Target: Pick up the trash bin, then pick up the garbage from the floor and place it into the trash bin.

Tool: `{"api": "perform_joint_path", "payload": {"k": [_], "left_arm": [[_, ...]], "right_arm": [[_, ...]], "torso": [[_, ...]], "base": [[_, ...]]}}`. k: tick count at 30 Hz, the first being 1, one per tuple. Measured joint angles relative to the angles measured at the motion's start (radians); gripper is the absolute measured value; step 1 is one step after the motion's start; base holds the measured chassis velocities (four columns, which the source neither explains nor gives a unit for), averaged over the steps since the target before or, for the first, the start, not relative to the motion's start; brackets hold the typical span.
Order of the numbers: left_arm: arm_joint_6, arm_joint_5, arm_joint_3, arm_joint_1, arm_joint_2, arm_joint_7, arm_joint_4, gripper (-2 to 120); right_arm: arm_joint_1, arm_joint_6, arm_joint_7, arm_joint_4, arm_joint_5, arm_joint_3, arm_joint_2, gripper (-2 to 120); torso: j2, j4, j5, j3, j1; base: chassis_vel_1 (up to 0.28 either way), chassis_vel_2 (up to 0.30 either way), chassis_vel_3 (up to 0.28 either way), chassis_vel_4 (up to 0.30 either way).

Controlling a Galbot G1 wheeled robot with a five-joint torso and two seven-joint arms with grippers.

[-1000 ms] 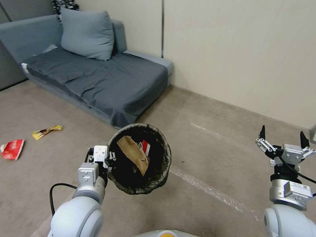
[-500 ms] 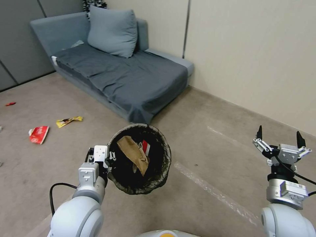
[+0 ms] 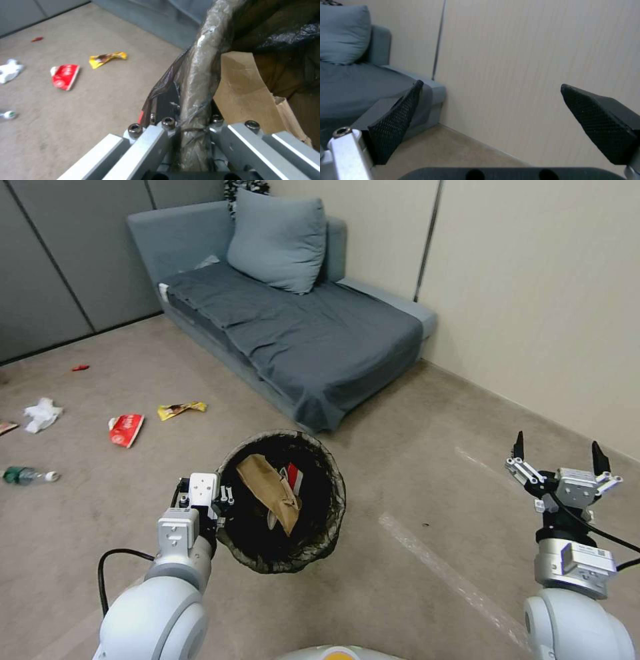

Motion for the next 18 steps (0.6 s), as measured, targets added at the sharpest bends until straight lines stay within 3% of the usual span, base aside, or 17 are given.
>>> {"api": "perform_joint_path", "payload": {"k": [18], "left_arm": [[0.0, -0.004, -0.01, -0.007, -0.008, 0.002, 0.004, 0]], "right_arm": [[0.01, -0.029, 0.001, 0.003, 0.007, -0.001, -0.02, 100]], "torso": [[0.0, 0.0, 0.0, 0.0, 0.0]], "base": [[0.061, 0.065, 0.066, 0.066]]}}
